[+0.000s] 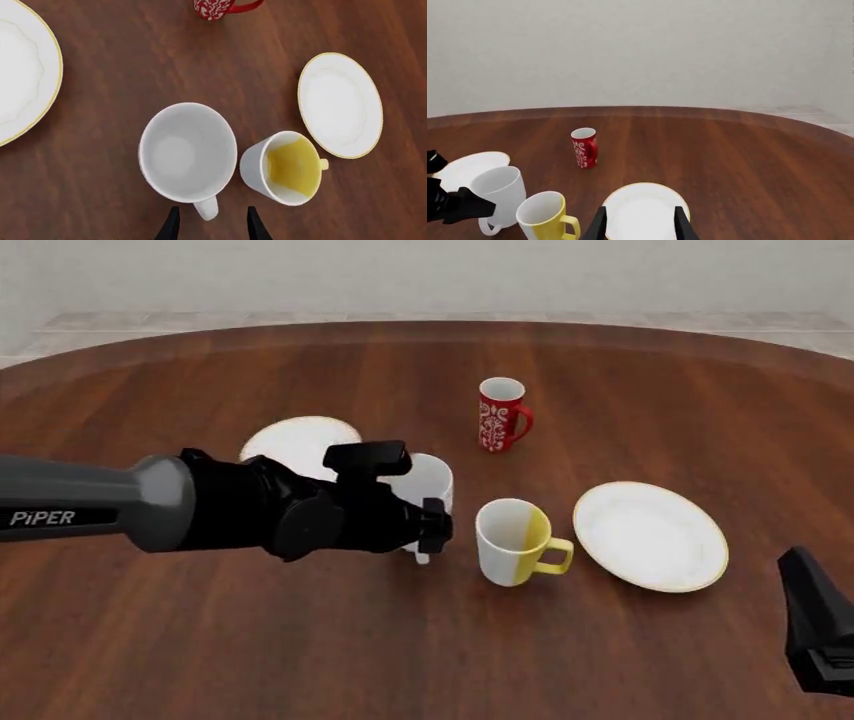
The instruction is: Put the white mug on the left plate.
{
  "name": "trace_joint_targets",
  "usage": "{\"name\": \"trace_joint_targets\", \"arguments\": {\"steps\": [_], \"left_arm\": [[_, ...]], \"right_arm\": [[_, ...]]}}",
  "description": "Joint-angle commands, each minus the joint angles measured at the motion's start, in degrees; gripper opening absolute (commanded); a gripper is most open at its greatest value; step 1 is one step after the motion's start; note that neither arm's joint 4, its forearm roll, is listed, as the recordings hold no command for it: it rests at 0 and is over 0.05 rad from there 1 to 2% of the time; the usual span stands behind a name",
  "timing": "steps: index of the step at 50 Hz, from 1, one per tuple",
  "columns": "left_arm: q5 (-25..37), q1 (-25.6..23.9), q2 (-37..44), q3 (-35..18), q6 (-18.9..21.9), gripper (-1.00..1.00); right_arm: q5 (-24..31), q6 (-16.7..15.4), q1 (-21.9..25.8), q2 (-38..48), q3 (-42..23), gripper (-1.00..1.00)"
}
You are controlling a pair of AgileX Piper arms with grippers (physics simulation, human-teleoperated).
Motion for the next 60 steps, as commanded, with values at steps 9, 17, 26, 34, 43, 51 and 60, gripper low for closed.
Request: {"name": "trace_joint_targets", "arguments": {"steps": [9, 17, 26, 34, 43, 51, 60], "left_arm": [[-2.22, -0.08, 3.56, 0.40, -1.92, 1.00], [-2.53, -0.28, 5.06, -0.23, -1.85, 1.00], [-3.09, -1.01, 6.38, -0.42, -2.40, 1.00], [-4.15, -1.54, 5.79, 0.51, -2.98, 1.00], [-2.35, 1.25, 1.35, 1.54, 2.32, -1.00], [-2.78, 1.06, 1.91, 1.64, 2.72, -1.00], [-1.57, 4.40, -2.41, 2.21, 8.45, -1.00]], "right_arm": [[0.16, 0.01, -0.09, 0.01, 0.02, 1.00], [-0.01, 0.13, -0.20, 0.02, 0.19, 1.00], [-0.09, 0.18, -0.28, 0.01, 0.20, 1.00], [-0.05, 0.22, -0.49, 0.00, 0.00, 1.00], [0.04, 0.07, -0.55, 0.00, -0.05, 1.00], [0.27, -0.09, -0.44, 0.00, -0.18, 1.00], [0.19, -0.27, -0.21, 0.01, 0.13, 1.00]]}}
